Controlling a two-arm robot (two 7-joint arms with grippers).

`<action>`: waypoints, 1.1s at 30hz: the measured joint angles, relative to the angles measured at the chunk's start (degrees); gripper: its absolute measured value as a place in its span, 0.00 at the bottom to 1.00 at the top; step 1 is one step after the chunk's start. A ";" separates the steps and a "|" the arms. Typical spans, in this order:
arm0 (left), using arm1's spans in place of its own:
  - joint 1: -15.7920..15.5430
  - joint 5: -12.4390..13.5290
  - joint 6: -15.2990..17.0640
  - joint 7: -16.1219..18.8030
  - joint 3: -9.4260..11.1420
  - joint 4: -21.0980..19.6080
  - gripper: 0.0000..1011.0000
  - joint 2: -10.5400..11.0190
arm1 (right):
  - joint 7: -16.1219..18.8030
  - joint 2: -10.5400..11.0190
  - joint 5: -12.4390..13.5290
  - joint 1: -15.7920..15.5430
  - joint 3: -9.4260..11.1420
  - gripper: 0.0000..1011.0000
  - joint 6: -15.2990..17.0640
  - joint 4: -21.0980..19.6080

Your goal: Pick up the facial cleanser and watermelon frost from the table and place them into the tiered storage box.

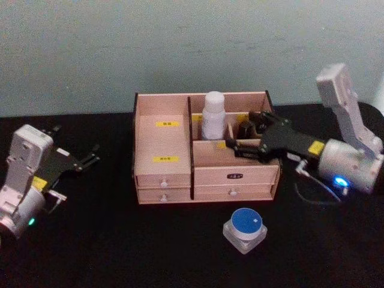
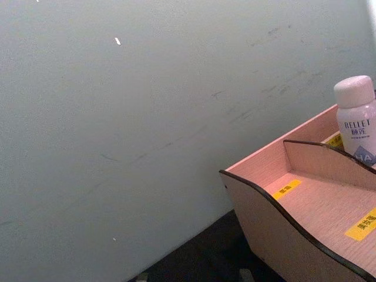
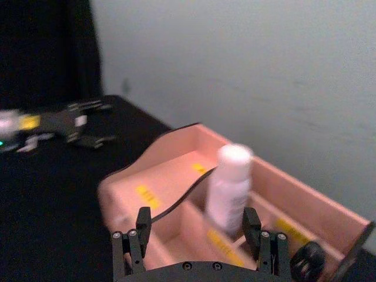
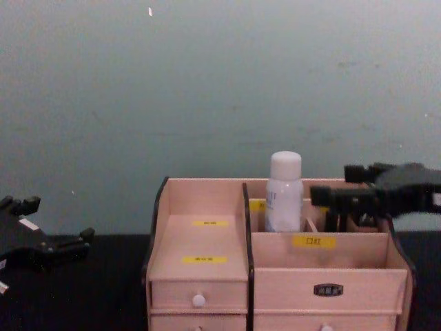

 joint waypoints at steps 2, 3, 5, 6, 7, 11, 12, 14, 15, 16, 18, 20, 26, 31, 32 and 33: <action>0.00 0.00 0.00 0.00 0.00 0.00 0.99 0.00 | 2.53 2.47 1.13 -1.82 0.06 0.99 -1.15 -1.72; 0.00 0.00 0.00 0.00 0.00 0.00 0.99 0.00 | 3.33 3.30 1.41 -2.43 0.06 0.99 -1.50 -2.21; 0.00 0.00 0.00 0.00 0.00 0.00 0.99 0.00 | 5.50 5.55 2.01 -3.94 -0.05 0.99 -2.73 -3.54; 0.00 0.00 0.00 0.00 0.00 0.00 0.99 0.00 | 6.82 7.01 2.12 -4.89 -0.30 0.99 -3.57 -4.25; 0.00 0.00 0.00 0.00 0.00 0.00 0.99 0.00 | 7.38 7.73 2.13 -5.37 -0.45 0.99 -3.94 -4.57; -0.01 0.00 0.00 0.00 0.00 0.00 0.99 0.00 | 9.58 10.94 1.99 -7.16 -1.36 0.99 -5.31 -5.70; 0.00 0.00 0.00 0.00 0.00 0.00 0.99 0.00 | 9.85 11.40 1.89 -7.41 -1.55 0.99 -5.45 -5.81; 0.00 0.00 0.00 0.00 0.00 0.00 0.99 0.00 | 10.72 12.99 1.47 -8.18 -2.34 0.99 -5.68 -6.07; 0.00 0.00 0.00 0.00 0.00 0.00 0.99 0.00 | 10.91 13.44 1.35 -8.38 -2.58 0.99 -5.68 -6.12; 0.00 0.00 0.00 0.00 0.00 0.00 0.99 0.00 | 11.07 13.80 1.26 -8.54 -2.81 0.99 -5.69 -6.13; 0.00 0.00 0.00 0.00 0.00 0.00 0.99 0.00 | 11.27 14.60 0.96 -8.82 -3.49 0.99 -5.56 -6.09; -0.01 0.00 0.00 0.00 0.00 0.00 0.99 0.00 | 11.25 14.93 0.71 -8.91 -3.99 0.99 -5.39 -5.91; 0.00 0.00 0.00 0.00 0.00 0.00 0.99 0.00 | 10.01 14.88 0.03 -8.92 -5.71 0.99 -4.22 -4.70; 0.00 0.00 0.00 0.00 0.00 0.00 0.99 0.00 | 8.20 14.05 -0.95 -8.84 -6.47 0.99 -3.95 -3.84; 0.00 0.00 0.00 0.00 0.00 0.00 0.99 0.00 | 7.54 13.71 -1.17 -8.84 -6.52 0.99 -3.85 -3.62; 0.00 0.00 0.00 0.00 0.00 0.00 0.99 0.00 | 7.22 13.53 -1.27 -8.84 -6.53 0.99 -3.77 -3.51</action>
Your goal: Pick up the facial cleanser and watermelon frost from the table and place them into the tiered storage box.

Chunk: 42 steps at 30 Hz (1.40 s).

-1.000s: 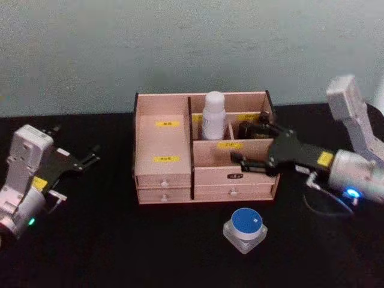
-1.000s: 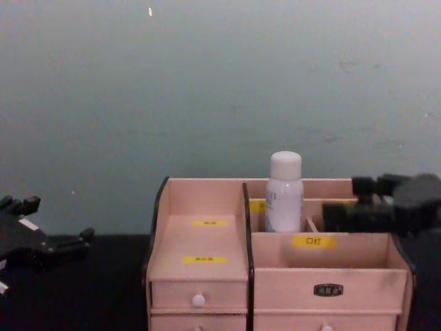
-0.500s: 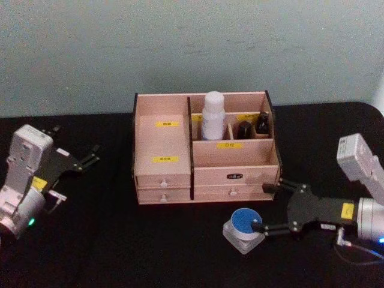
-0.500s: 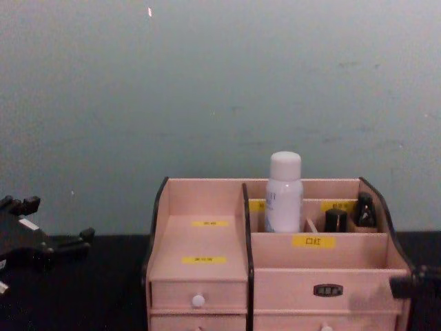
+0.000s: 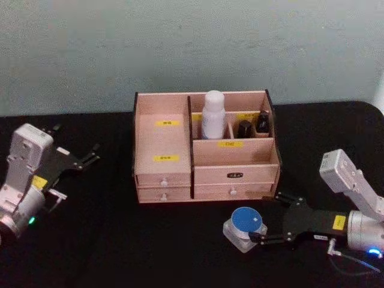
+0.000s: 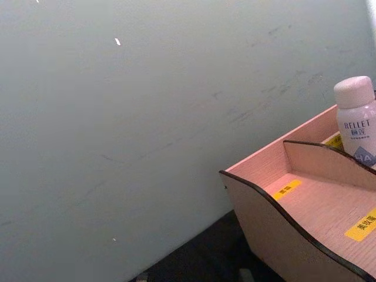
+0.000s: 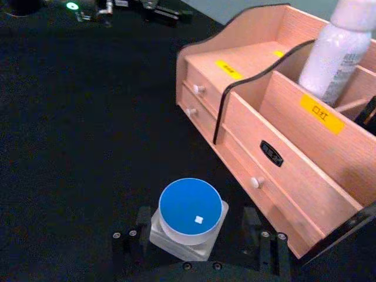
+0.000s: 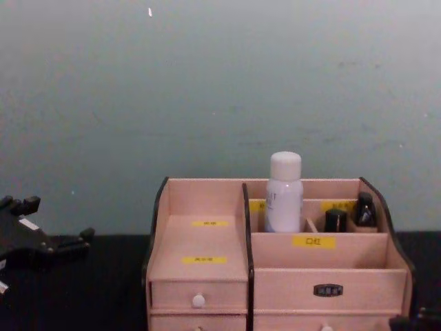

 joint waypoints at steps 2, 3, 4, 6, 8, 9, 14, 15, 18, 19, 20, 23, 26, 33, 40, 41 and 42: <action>0.00 0.00 0.00 0.00 0.00 0.00 0.99 0.00 | -0.42 -0.36 -0.10 0.05 -0.05 0.99 0.14 0.27; 0.00 0.00 0.00 0.00 0.00 0.00 0.99 0.00 | -0.66 -0.67 -0.23 0.15 -0.11 0.99 0.28 0.49; 0.00 0.00 0.00 0.00 0.00 0.00 0.99 0.00 | -0.77 -0.85 -0.29 0.21 -0.17 0.99 0.36 0.62; 0.00 0.00 0.00 0.00 0.00 0.00 0.99 0.00 | -0.93 -1.20 -0.40 0.37 -0.29 0.99 0.50 0.88; 0.00 0.00 0.00 0.00 0.00 0.00 0.99 0.00 | -1.09 -1.66 -0.59 0.64 -0.51 0.99 0.80 1.28; 0.00 0.00 0.00 0.00 0.00 0.00 0.99 0.00 | -1.12 -1.82 -0.69 0.75 -0.61 0.99 0.92 1.43; 0.00 0.00 0.00 0.00 0.00 0.00 0.99 0.00 | -0.90 -2.77 -1.26 1.69 -1.41 0.99 1.54 2.37; 0.00 0.00 0.00 0.00 0.00 0.00 0.99 0.00 | -0.86 -2.87 -1.31 1.81 -1.50 0.99 1.59 2.47; 0.00 0.00 0.00 0.00 0.00 0.00 0.99 0.00 | -0.67 -3.28 -1.54 2.29 -1.88 0.99 1.75 2.86; 0.00 0.00 0.00 0.00 0.00 0.00 0.99 0.00 | -0.58 -3.45 -1.64 2.52 -2.03 0.99 1.81 3.08; 0.00 0.00 0.00 0.00 0.00 0.00 0.99 0.00 | -0.55 -3.54 -1.70 2.62 -2.11 0.99 1.84 3.18; 0.00 0.00 0.00 0.00 0.00 0.00 0.99 0.00 | -0.50 -3.82 -1.86 3.00 -2.37 0.99 1.99 3.52; 0.00 0.00 0.00 0.00 0.00 0.00 0.99 0.00 | -0.50 -4.05 -2.01 3.27 -2.59 0.99 2.18 3.78; 0.00 0.00 0.00 0.00 0.00 0.00 0.99 0.00 | -0.83 -4.19 -2.41 3.51 -2.75 0.99 2.45 3.77; 0.00 0.00 0.00 0.00 0.00 0.00 0.99 0.00 | -0.82 -4.16 -2.37 3.44 -2.73 0.99 2.45 3.74; 0.00 0.00 0.00 0.00 0.00 0.00 0.99 0.00 | -0.82 -4.15 -2.35 3.43 -2.72 0.99 2.45 3.73; 0.00 0.00 0.00 0.00 0.00 0.00 0.99 0.00 | -0.81 -4.15 -2.35 3.43 -2.72 0.99 2.44 3.73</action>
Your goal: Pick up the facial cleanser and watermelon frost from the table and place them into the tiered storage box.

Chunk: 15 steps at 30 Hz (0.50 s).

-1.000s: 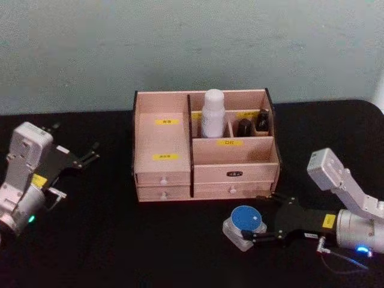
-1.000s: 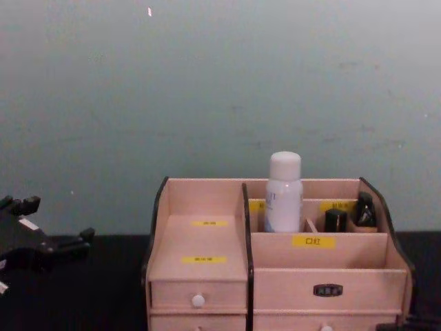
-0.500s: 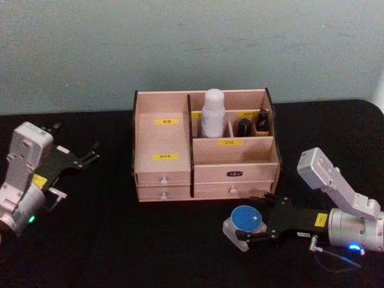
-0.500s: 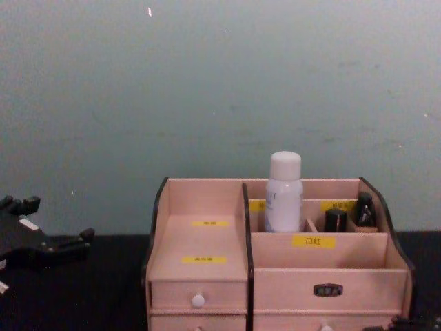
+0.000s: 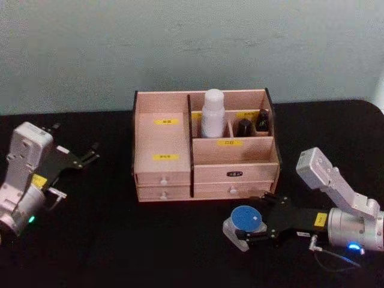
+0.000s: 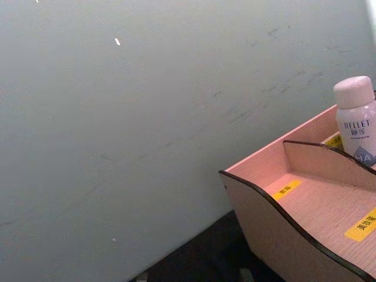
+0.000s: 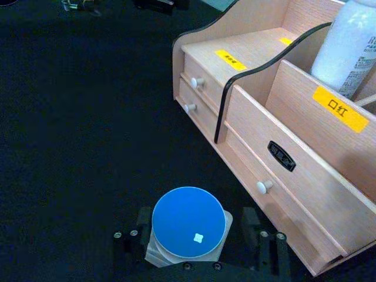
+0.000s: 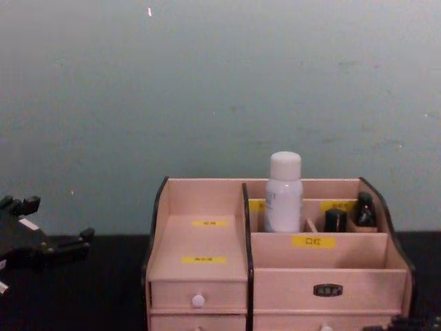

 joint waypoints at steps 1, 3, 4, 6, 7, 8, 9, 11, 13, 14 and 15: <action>0.00 0.00 0.00 0.00 0.00 0.00 0.99 0.00 | 0.00 0.00 0.01 0.00 0.00 0.98 0.00 0.00; 0.00 0.00 0.00 0.00 0.00 0.00 0.99 0.00 | 0.02 0.01 0.03 -0.02 0.01 0.95 -0.01 -0.02; 0.00 0.00 0.00 0.00 0.00 0.00 0.99 0.00 | 0.03 0.02 0.04 -0.02 0.01 0.92 -0.02 -0.03; 0.00 0.00 0.00 0.00 0.00 0.00 0.99 0.00 | 0.03 0.03 0.05 -0.03 0.02 0.86 -0.02 -0.04; 0.00 0.00 0.00 0.00 0.00 0.00 0.99 0.00 | 0.04 0.03 0.06 -0.03 0.03 0.85 -0.03 -0.05; 0.00 0.00 0.00 0.00 0.00 0.00 0.99 0.00 | 0.04 0.04 0.06 -0.04 0.03 0.83 -0.03 -0.05; 0.00 0.00 0.00 0.00 0.00 0.00 0.99 0.00 | 0.04 0.04 0.07 -0.04 0.04 0.78 -0.04 -0.06; 0.00 0.00 0.00 0.00 0.00 0.00 0.99 0.00 | 0.05 0.05 0.08 -0.05 0.05 0.74 -0.05 -0.06; 0.00 0.00 0.00 0.00 0.00 0.00 0.99 0.00 | 0.05 0.06 0.09 -0.06 0.06 0.72 -0.05 -0.06; 0.00 0.00 0.00 0.00 0.00 0.00 0.99 0.00 | 0.05 0.06 0.10 -0.07 0.06 0.72 -0.06 -0.06; 0.00 0.00 0.00 0.00 0.00 0.00 0.99 0.00 | 0.05 0.07 0.10 -0.07 0.07 0.72 -0.06 -0.06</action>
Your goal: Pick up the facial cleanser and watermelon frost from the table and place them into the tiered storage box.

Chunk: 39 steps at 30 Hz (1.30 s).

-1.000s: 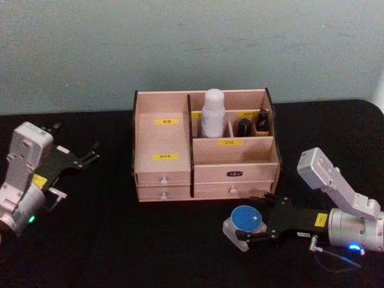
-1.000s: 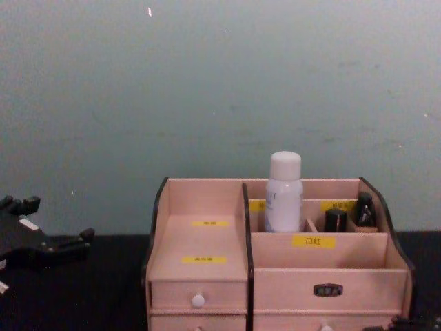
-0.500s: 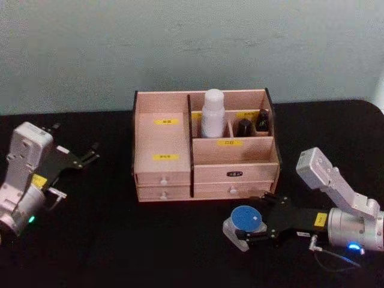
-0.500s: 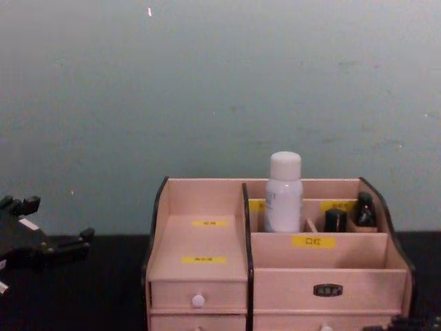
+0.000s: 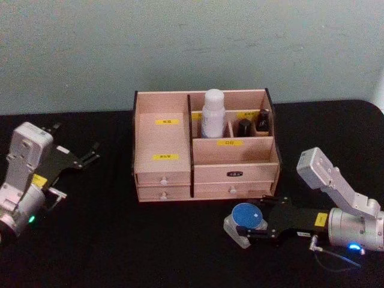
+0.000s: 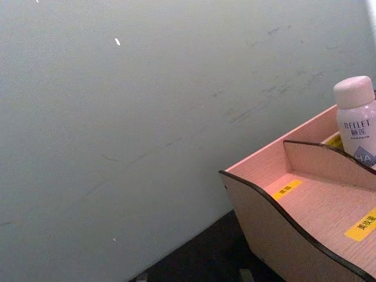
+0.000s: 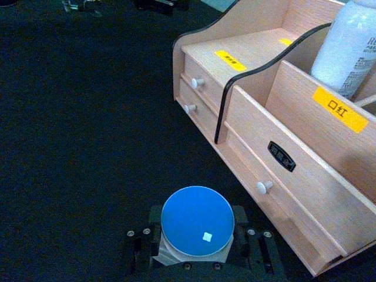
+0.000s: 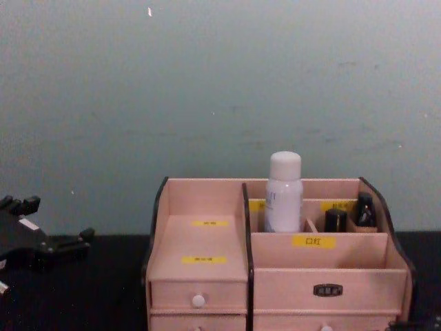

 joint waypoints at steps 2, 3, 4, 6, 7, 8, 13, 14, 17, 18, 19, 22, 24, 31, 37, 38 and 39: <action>0.00 0.00 0.00 0.00 0.00 0.00 0.99 0.00 | 0.01 0.00 0.01 -0.01 0.01 0.72 -0.01 0.00; 0.00 0.00 0.00 0.00 0.00 0.00 0.99 0.00 | 0.01 0.00 0.01 -0.01 0.01 0.72 -0.01 0.00; 0.00 0.00 0.00 0.00 0.00 0.00 0.99 0.00 | 0.02 0.00 0.02 -0.01 0.01 0.72 -0.02 0.00; 0.00 0.00 0.00 0.00 0.00 0.00 0.99 0.00 | 0.02 0.00 0.03 -0.01 0.01 0.72 -0.02 0.00; 0.00 0.00 0.00 0.00 0.00 0.00 0.99 0.00 | 0.03 0.01 0.03 -0.01 0.01 0.72 -0.02 0.00; 0.00 0.00 0.00 0.00 0.00 0.00 0.99 0.00 | 0.03 0.01 0.04 -0.01 0.01 0.72 -0.03 0.00; 0.00 0.00 0.00 0.00 0.00 0.00 0.99 0.00 | 0.03 0.01 0.06 -0.01 0.01 0.72 -0.03 0.00; 0.00 0.00 0.00 0.00 0.00 0.00 0.99 0.00 | 0.03 0.01 0.06 -0.01 0.01 0.72 -0.03 0.01; 0.00 0.00 0.00 0.00 0.00 0.00 0.99 0.00 | 0.04 0.01 0.06 -0.01 0.01 0.72 -0.03 0.00; 0.00 0.00 0.00 0.00 0.00 0.00 0.99 0.00 | 0.06 -0.01 0.20 -0.04 0.09 0.72 -0.05 0.01; 0.00 0.00 0.00 0.00 0.00 0.00 0.99 0.00 | 0.08 -0.02 0.39 -0.07 0.21 0.72 -0.09 0.01; 0.00 0.00 0.00 0.00 0.00 0.00 0.99 0.00 | 0.30 0.04 1.09 -0.18 0.61 0.72 -0.23 -0.21; 0.00 0.00 0.00 0.00 0.00 0.00 0.99 0.00 | 0.32 0.27 1.59 -0.38 0.99 0.72 -0.51 -0.80; 0.00 0.00 0.00 0.00 0.00 0.00 0.99 0.00 | 0.80 1.19 2.85 -0.78 1.73 0.72 -1.11 -3.40; 0.00 0.00 0.00 0.00 0.00 0.00 0.99 0.00 | 2.29 1.78 4.66 0.45 1.68 0.72 -0.37 -6.12; 0.00 0.00 0.00 0.00 0.00 0.00 0.99 0.00 | 2.47 1.75 4.88 0.77 1.62 0.72 -0.09 -6.32; 0.00 0.00 0.00 0.00 0.00 0.00 0.99 0.00 | 2.63 1.68 5.13 1.14 1.55 0.72 0.19 -6.50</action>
